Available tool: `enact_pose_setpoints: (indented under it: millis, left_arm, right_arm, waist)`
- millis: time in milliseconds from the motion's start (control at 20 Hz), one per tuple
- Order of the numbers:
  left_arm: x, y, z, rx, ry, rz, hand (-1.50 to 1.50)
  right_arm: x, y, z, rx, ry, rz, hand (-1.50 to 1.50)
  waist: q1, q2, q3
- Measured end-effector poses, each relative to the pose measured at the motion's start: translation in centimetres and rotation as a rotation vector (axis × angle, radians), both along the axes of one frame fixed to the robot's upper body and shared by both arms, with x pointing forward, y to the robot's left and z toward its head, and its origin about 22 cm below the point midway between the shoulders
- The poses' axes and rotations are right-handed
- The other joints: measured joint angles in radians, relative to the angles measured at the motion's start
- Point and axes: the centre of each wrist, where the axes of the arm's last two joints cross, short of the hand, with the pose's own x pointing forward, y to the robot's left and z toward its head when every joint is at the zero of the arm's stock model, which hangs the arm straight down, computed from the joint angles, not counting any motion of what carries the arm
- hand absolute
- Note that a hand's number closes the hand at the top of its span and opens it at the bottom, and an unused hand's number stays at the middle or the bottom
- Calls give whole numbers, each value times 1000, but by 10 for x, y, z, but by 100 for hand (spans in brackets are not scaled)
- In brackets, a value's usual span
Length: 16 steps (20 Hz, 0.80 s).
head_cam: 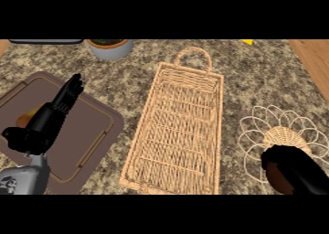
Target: Pick the cupcake from the placemat and place it in the basket
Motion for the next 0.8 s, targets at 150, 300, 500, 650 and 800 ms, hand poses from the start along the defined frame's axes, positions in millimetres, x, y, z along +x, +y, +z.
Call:
enact_pose_setpoints:
  millis: [150, 300, 500, 650, 800]
  left_arm:
    - [0, 0, -1, -6, 3, 7, 0]
    - [-1, 2, -2, -7, 8, 14, 0]
    - [-3, 5, -4, -7, 14, 26, 0]
    - [-4, 6, -5, -7, 17, 35, 0]
    - [-6, 8, -7, -5, 18, 39, 0]
  right_arm:
    - [-2, 31, 2, 114, -29, 21, 150]
    - [-5, 64, 9, 275, -76, 36, 150]
    - [-17, 107, 19, 517, -124, 16, 150]
    - [-31, 133, 32, 651, -152, -17, 150]
    - [-47, 156, 48, 746, -177, -68, 150]
  waist:
    - [-9, -4, 14]
    - [-13, -6, 34]
    - [-21, -3, 58]
    - [-28, -1, 62]
    - [-33, 2, 61]
